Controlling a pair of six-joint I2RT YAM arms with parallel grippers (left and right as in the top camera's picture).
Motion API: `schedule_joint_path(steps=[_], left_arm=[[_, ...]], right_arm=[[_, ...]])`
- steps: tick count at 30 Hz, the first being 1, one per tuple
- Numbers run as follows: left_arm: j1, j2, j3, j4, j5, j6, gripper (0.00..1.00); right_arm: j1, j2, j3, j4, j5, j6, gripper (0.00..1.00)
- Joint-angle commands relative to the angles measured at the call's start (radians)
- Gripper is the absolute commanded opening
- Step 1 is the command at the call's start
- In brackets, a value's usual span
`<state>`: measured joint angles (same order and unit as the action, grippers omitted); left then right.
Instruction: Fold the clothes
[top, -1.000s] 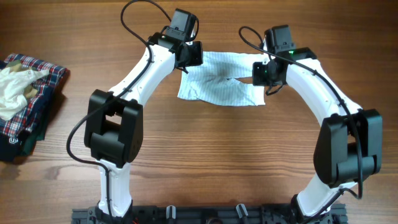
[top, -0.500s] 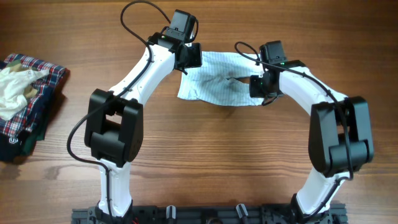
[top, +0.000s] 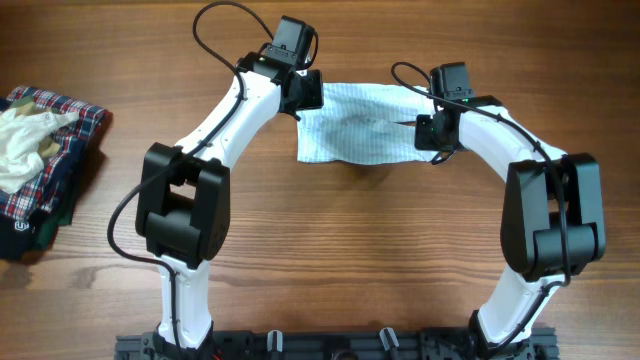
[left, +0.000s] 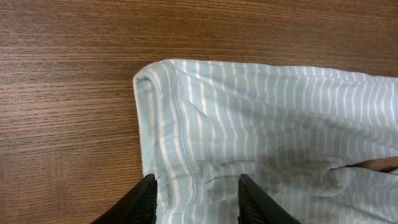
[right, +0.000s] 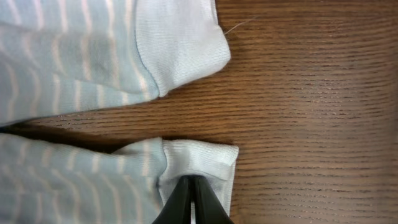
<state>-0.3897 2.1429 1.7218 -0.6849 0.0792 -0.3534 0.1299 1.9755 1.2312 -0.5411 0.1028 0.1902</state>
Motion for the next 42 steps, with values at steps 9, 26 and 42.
schedule_joint_path(steps=[9, 26, 42], left_arm=[[-0.001, -0.011, 0.010, -0.049, -0.009, 0.029, 0.38], [0.027, -0.002, 0.010, -0.215, -0.009, -0.052, 0.58], [0.011, 0.068, -0.098, -0.286, 0.139, -0.074, 0.57]], right_arm=[[-0.013, -0.029, 0.134, -0.038, -0.178, -0.023, 0.65], [-0.013, -0.029, -0.001, -0.094, -0.179, -0.003, 0.63], [-0.013, -0.029, -0.010, -0.090, -0.179, -0.004, 0.44]])
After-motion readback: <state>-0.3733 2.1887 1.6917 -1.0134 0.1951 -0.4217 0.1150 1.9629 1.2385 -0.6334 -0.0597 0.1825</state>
